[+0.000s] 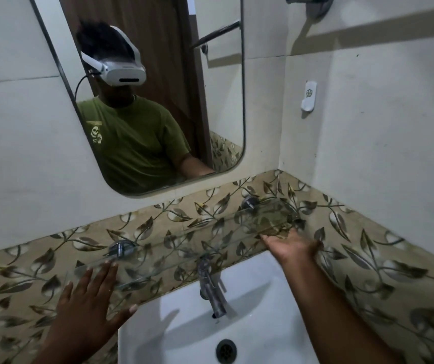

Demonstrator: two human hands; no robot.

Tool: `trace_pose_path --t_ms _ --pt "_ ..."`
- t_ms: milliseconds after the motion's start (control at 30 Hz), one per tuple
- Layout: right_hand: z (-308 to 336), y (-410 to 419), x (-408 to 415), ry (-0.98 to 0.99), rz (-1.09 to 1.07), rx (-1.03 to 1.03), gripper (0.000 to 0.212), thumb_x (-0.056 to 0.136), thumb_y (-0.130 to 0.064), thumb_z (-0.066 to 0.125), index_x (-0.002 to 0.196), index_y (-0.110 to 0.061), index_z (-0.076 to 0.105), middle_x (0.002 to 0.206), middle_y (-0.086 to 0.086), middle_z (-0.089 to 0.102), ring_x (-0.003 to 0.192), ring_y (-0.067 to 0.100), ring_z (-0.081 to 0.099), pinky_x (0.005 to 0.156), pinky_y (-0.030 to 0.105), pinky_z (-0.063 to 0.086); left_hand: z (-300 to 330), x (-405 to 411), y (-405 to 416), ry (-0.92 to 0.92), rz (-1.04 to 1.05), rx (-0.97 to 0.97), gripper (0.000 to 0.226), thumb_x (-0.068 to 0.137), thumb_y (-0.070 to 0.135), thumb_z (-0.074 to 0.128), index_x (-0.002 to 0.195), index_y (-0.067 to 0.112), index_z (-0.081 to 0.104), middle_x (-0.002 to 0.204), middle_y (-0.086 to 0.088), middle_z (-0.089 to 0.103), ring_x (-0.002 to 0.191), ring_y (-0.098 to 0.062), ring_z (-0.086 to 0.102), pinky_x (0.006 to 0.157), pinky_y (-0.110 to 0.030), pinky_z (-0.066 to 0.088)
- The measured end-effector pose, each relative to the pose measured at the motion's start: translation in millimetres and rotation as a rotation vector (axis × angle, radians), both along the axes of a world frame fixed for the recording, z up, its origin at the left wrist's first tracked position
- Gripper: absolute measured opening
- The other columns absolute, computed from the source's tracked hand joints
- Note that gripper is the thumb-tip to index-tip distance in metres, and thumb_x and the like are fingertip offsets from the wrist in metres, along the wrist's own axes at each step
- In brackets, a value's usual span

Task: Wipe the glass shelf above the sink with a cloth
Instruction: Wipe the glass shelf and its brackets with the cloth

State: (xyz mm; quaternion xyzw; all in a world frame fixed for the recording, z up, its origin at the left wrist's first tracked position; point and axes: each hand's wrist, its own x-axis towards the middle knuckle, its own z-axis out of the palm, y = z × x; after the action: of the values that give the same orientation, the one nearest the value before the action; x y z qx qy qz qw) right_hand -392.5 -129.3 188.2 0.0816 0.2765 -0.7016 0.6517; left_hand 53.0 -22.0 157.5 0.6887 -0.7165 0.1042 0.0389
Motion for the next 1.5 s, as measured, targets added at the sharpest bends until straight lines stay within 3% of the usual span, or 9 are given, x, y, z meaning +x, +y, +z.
trace_pose_path --t_ms 67,133,233,567,700,867,1000,1133,1500 --pt "4.0 3.6 6.6 0.054 -0.156 0.102 0.082 0.083 -0.037 0.076 0.147 -0.003 0.037 0.145 0.039 0.039 0.105 0.05 0.049 0.11 0.014 0.018 0.7 2.9 -0.4 -0.015 0.016 -0.005 0.103 0.076 0.091 0.029 0.152 0.023 0.038 0.155 -0.005 0.043 0.137 -0.037 0.045 0.099 -0.067 0.039" --pt "4.8 -4.9 20.5 -0.176 -0.208 0.116 0.08 0.09 -0.045 0.064 0.152 -0.006 0.031 0.152 0.033 0.035 0.11 0.048 0.049 0.104 0.026 0.036 1.5 3.3 -2.1 -0.029 0.028 -0.001 0.104 0.074 0.093 0.028 0.15 0.022 0.042 0.152 -0.006 0.047 0.133 -0.038 0.05 0.095 -0.069 0.042" --pt "17.1 -10.7 21.1 -0.215 -0.085 -0.057 0.081 0.094 -0.074 0.017 0.158 -0.025 0.024 0.167 0.013 0.016 0.152 0.039 0.015 0.121 0.059 0.01 0.5 -2.4 -4.6 -0.028 0.041 0.005 0.108 0.071 0.095 0.025 0.145 0.021 0.049 0.148 -0.006 0.053 0.128 -0.038 0.054 0.091 -0.069 0.045" --pt "12.4 -11.7 12.7 -0.192 -0.157 0.003 0.065 0.102 -0.055 0.036 0.154 -0.016 0.032 0.161 0.018 0.031 0.142 0.043 0.034 0.118 0.048 0.027 5.2 -8.5 -2.3 -0.029 0.036 0.021 0.106 0.072 0.094 0.025 0.146 0.022 0.047 0.149 -0.006 0.052 0.128 -0.041 0.054 0.09 -0.069 0.045" --pt "2.5 -15.0 19.6 -0.105 0.014 -0.094 0.083 0.095 -0.075 0.013 0.155 -0.021 0.033 0.161 0.019 0.03 0.148 0.043 0.025 0.12 0.063 0.015 9.1 -10.4 -0.9 -0.023 0.037 0.01 0.107 0.07 0.095 0.026 0.147 0.023 0.046 0.15 -0.005 0.051 0.129 -0.04 0.053 0.092 -0.068 0.043" --pt "-6.0 -5.5 -2.9 0.002 -0.061 0.031 0.081 0.094 -0.075 0.021 0.158 -0.025 0.026 0.166 0.015 0.017 0.151 0.041 0.015 0.121 0.055 0.009 9.8 -9.8 0.1 -0.03 0.033 0.021 0.105 0.073 0.093 0.027 0.151 0.024 0.038 0.152 -0.005 0.048 0.132 -0.04 0.051 0.095 -0.068 0.041" --pt "-1.6 -25.4 8.2 -0.104 -0.144 -0.041 0.102 0.066 -0.065 0.07 0.144 -0.006 0.044 0.148 0.023 0.048 0.122 0.041 0.056 0.104 0.039 0.046 6.9 -8.0 2.1 -0.033 0.049 0.029 0.104 0.074 0.092 0.028 0.153 0.024 0.034 0.156 -0.004 0.044 0.135 -0.038 0.047 0.099 -0.067 0.039" --pt "-0.8 -12.8 18.6 -0.073 0.048 -0.022 0.085 0.093 -0.077 0.016 0.155 -0.022 0.033 0.161 0.021 0.028 0.149 0.041 0.023 0.12 0.062 0.014 7.3 -9.8 -0.1 -0.041 0.053 0.034 0.103 0.075 0.092 0.027 0.151 0.023 0.039 0.153 -0.007 0.047 0.133 -0.04 0.05 0.096 -0.068 0.04" --pt "2.6 -0.5 31.9 -0.112 0.154 -0.008 0.083 0.094 -0.074 0.026 0.156 -0.02 0.029 0.163 0.02 0.024 0.15 0.046 0.016 0.122 0.052 0.001 8.2 -15.5 3.2 -0.016 0.035 0.025 0.1 0.08 0.087 0.027 0.156 0.021 0.027 0.157 -0.008 0.04 0.141 -0.037 0.04 0.107 -0.064 0.032"
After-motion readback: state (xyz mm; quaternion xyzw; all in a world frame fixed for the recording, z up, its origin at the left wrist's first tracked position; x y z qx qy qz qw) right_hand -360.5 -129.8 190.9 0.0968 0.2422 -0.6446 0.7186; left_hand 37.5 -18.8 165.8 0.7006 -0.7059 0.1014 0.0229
